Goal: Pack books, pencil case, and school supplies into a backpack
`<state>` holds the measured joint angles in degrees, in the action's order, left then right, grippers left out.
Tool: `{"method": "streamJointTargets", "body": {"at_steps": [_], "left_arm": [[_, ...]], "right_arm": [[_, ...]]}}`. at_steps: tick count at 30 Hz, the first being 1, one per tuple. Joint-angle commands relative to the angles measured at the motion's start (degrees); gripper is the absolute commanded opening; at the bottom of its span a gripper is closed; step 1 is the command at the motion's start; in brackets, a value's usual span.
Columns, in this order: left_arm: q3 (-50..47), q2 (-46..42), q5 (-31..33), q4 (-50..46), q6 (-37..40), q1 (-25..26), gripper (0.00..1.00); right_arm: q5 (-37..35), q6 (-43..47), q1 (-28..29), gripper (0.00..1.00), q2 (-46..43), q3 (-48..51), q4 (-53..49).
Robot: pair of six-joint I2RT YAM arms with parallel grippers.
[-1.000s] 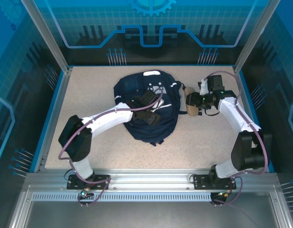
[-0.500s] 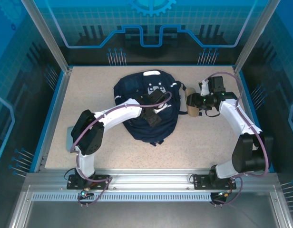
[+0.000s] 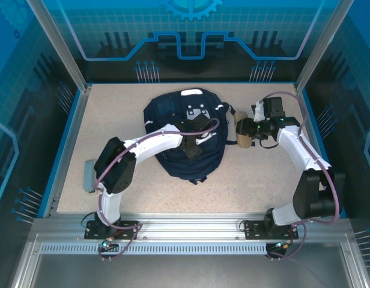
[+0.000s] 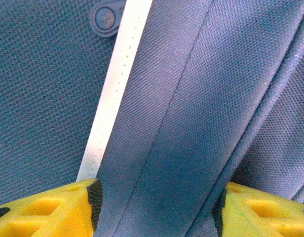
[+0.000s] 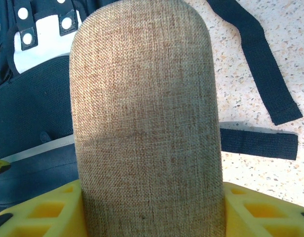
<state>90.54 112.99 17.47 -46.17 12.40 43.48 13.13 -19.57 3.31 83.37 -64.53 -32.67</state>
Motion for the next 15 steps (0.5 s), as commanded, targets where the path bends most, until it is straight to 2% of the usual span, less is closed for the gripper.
{"method": "streamJointTargets", "body": {"at_steps": [1, 2, 5, 9, 12, 15], "left_arm": [[1.9, 1.4, 4.8, -1.1, 0.6, 0.1, 0.56], [1.9, 1.5, 5.1, -1.1, 0.8, 0.3, 0.53], [1.5, 0.3, 8.9, 0.3, 0.7, 0.8, 0.34], [0.3, -4.9, 14.7, 5.1, 0.4, 1.4, 0.17], [-1.1, -10.3, 17.4, 9.4, -0.2, 1.7, 0.07], [-3.2, -16.0, 18.4, 15.0, -2.0, 1.7, 0.02]], "right_arm": [[1.5, -0.9, -0.7, 0.53, -2.2, 0.6, 1.0], [1.5, -0.9, -0.8, 0.54, -2.3, 0.6, 0.9], [1.5, -0.9, -0.9, 0.53, -2.8, 0.6, 0.6], [2.2, -1.2, -0.9, 0.54, -3.7, 0.7, 0.4], [4.1, -1.9, -0.7, 0.53, -4.4, 0.9, 0.4], [6.0, -2.7, 0.3, 0.54, -5.6, 1.6, 0.3]]}}
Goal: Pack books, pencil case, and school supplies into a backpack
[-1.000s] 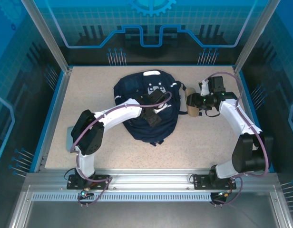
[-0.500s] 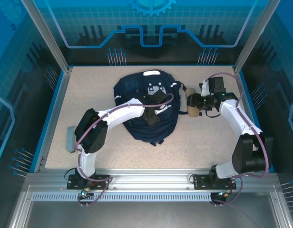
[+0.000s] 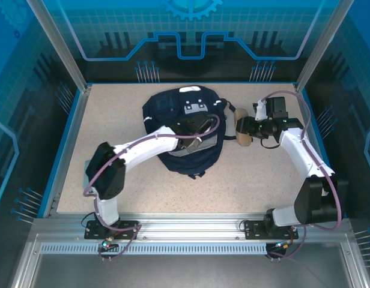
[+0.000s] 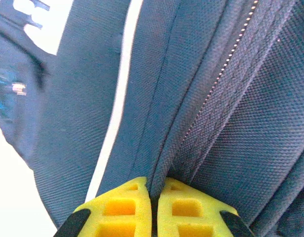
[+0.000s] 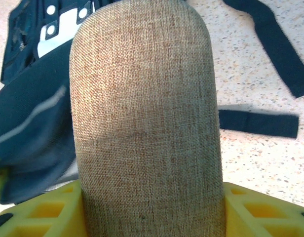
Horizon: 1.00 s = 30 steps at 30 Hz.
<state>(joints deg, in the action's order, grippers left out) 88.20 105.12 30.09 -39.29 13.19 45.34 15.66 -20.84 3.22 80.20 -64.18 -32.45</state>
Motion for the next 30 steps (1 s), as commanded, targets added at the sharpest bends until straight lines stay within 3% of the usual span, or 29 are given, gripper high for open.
{"method": "streamJointTargets", "body": {"at_steps": [1, 8, 15, 18, 23, 30], "left_arm": [[-1.2, -9.6, 6.1, 9.6, -3.6, -0.1, 0.02], [2.5, -13.2, 6.5, 11.1, -11.0, 0.0, 0.0], [2.7, -13.3, 6.6, 14.0, -11.8, 1.7, 0.0], [2.5, -13.6, 6.5, 14.6, -12.0, 2.2, 0.0], [2.3, -14.0, 4.8, 13.7, -13.6, 2.4, 0.0], [2.7, -13.4, 2.4, 10.3, -17.9, 2.4, 0.0]], "right_arm": [[3.6, -1.4, 1.1, 0.53, -3.0, 1.5, 0.0], [2.9, -4.0, 9.9, 0.53, -4.8, 2.3, -0.8], [3.2, -10.5, 20.7, 0.54, 0.4, 0.4, 3.1], [1.5, -13.1, 22.3, 0.54, 4.9, -1.2, 4.6], [-8.0, -14.2, 22.6, 0.53, 12.3, -3.7, 9.2], [-13.1, -11.4, 22.3, 0.52, 17.6, -5.1, 25.5]]}}
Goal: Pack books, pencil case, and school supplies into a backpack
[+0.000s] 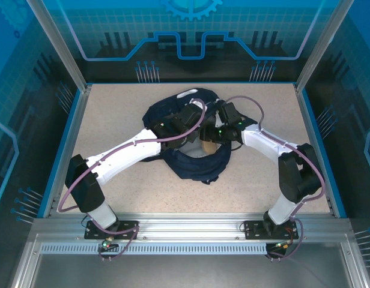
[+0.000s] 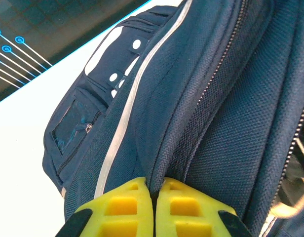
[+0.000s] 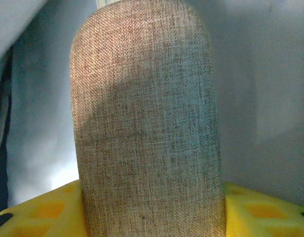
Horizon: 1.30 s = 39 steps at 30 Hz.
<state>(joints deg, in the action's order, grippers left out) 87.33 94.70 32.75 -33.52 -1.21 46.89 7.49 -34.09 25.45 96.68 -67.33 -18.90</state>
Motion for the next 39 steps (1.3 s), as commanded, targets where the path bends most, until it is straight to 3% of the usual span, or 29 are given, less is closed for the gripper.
{"method": "streamJointTargets", "body": {"at_steps": [1, 3, 8, 14, 19, 21, 23, 34, 39], "left_arm": [[3.5, -3.0, -0.5, 4.3, -3.8, 0.8, 0.0], [3.6, -2.9, -1.5, 3.9, -5.0, 0.8, 0.0], [4.1, -1.6, -3.2, 3.0, -7.0, 0.8, 0.0], [4.2, 0.1, -4.7, 2.4, -7.9, 0.7, 0.0], [4.3, 1.2, -5.9, 2.9, -8.3, 0.5, 0.0], [4.3, 1.5, -6.1, 3.1, -8.4, 0.5, 0.0], [4.3, 1.7, -6.3, 3.4, -8.4, 0.5, 0.0], [4.3, 1.0, -6.7, 3.2, -8.0, 0.5, 0.0], [4.1, 0.0, -7.6, 3.3, -6.9, 0.5, 0.0]], "right_arm": [[-6.5, 2.8, 0.0, 0.52, 1.7, -1.4, 14.6], [-8.4, 5.3, -0.4, 0.56, 3.9, -1.5, 19.1], [-6.4, 2.6, -2.1, 0.76, 7.2, -5.2, 16.0], [-2.5, -2.8, -2.9, 0.79, -2.7, 4.7, 16.2], [-0.8, -6.8, -2.9, 0.7, -10.4, 11.9, 12.2], [2.9, -8.6, -2.7, 0.58, -12.1, 14.3, 12.4], [5.8, -10.0, -2.0, 0.52, -12.5, 15.8, 12.7], [8.3, -14.8, -0.6, 0.51, -4.7, 14.2, 16.0], [3.6, -15.8, -0.4, 0.51, -3.6, 14.3, 20.2]]}}
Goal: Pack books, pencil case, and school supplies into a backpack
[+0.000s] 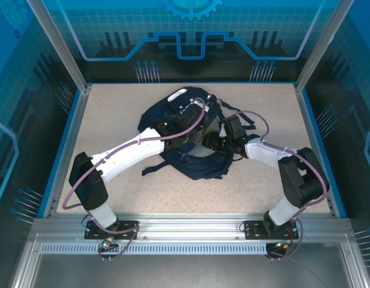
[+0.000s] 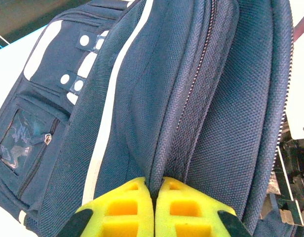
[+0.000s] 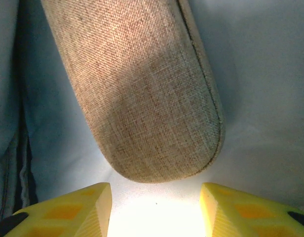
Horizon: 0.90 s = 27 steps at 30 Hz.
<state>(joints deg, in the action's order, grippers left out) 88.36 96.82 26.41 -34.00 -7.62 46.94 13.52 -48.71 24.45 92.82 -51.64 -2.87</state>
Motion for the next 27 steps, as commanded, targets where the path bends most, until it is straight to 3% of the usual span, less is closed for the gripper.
{"method": "streamJointTargets", "body": {"at_steps": [1, 9, 15, 21, 27], "left_arm": [[3.1, -2.2, -1.6, 3.7, -0.2, 0.4, 0.0], [2.9, -1.9, -4.2, 3.7, 0.5, 0.3, 0.0], [3.8, -1.4, -6.0, 3.6, -0.2, 0.0, 0.0], [1.9, -0.1, -7.3, 5.6, -2.2, -1.4, 0.0], [2.5, 2.9, -11.6, 8.1, -4.0, -2.3, 0.0]], "right_arm": [[-2.9, -0.8, 0.4, 0.5, 0.6, -2.0, 4.5], [-5.3, -0.1, -2.0, 0.4, 7.6, -9.8, 6.5], [-1.3, -0.3, -4.8, 0.36, 11.3, -13.0, 8.1], [-1.8, 0.0, -6.1, 0.39, -1.7, -2.0, 6.4], [-6.8, 2.5, -8.2, 0.49, -17.3, 9.8, -4.7]]}}
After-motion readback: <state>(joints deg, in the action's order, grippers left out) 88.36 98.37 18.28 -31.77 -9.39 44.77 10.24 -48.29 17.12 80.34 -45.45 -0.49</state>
